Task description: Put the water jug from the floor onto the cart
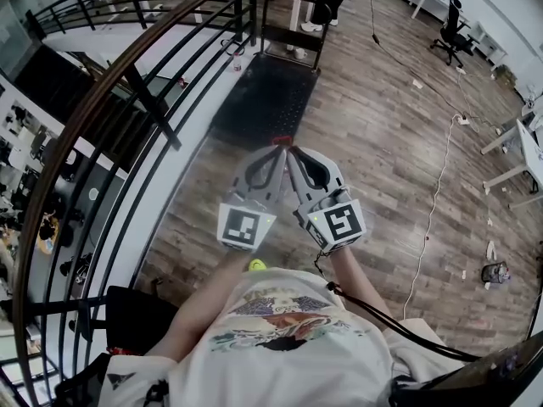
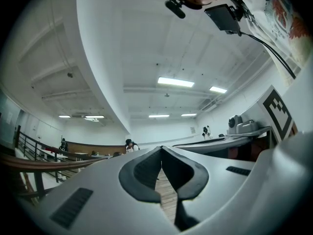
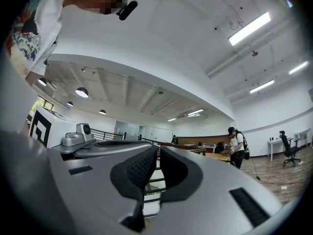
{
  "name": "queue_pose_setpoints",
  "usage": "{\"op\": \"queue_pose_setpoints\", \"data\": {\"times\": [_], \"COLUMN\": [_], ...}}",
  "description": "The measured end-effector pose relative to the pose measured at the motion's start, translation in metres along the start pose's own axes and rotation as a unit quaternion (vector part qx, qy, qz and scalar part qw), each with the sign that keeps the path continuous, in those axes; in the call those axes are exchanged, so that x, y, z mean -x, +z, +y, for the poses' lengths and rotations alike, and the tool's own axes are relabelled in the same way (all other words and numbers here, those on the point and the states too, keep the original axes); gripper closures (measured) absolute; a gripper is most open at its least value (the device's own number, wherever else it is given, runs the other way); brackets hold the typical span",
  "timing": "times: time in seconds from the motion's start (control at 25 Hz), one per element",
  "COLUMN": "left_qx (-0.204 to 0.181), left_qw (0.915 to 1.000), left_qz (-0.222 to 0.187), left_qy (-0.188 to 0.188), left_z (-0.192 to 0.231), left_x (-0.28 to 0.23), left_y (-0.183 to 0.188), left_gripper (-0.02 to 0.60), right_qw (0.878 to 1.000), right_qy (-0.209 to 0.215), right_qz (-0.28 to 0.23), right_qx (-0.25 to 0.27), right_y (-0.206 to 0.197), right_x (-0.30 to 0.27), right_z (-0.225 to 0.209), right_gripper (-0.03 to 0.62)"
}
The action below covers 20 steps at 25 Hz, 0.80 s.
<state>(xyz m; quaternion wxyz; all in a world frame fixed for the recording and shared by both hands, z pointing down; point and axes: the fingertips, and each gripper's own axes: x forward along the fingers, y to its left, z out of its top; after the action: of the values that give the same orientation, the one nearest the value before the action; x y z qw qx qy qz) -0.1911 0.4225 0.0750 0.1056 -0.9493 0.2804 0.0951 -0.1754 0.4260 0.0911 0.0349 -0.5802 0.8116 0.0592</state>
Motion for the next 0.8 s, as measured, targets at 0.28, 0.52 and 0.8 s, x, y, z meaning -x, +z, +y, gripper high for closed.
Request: {"op": "queue_pose_setpoints", "data": {"times": [0.28,0.52,0.8], "left_qx": [0.003,-0.005,0.004], "left_qw": [1.0000,1.0000,0.9998], "left_qz": [-0.008,0.003,0.018], "left_qy": [0.000,0.003,0.013], "left_z": [0.009,0.007,0.022], "left_x": [-0.003,-0.013,-0.036], "left_y": [0.003,-0.006,-0.032], "left_gripper": [0.569,0.570,0.571], "right_qw": [1.000,1.000,1.000], "right_qy": [-0.007,0.001,0.013], "right_qz": [-0.002,0.002,0.008], "right_qx": [0.002,-0.009,-0.022], "right_y": [0.003,-0.005,-0.026], "right_x": [-0.009,-0.011,-0.033], "right_z": [-0.001,-0.012,-0.033], "right_gripper": [0.563,0.563,0.563]}}
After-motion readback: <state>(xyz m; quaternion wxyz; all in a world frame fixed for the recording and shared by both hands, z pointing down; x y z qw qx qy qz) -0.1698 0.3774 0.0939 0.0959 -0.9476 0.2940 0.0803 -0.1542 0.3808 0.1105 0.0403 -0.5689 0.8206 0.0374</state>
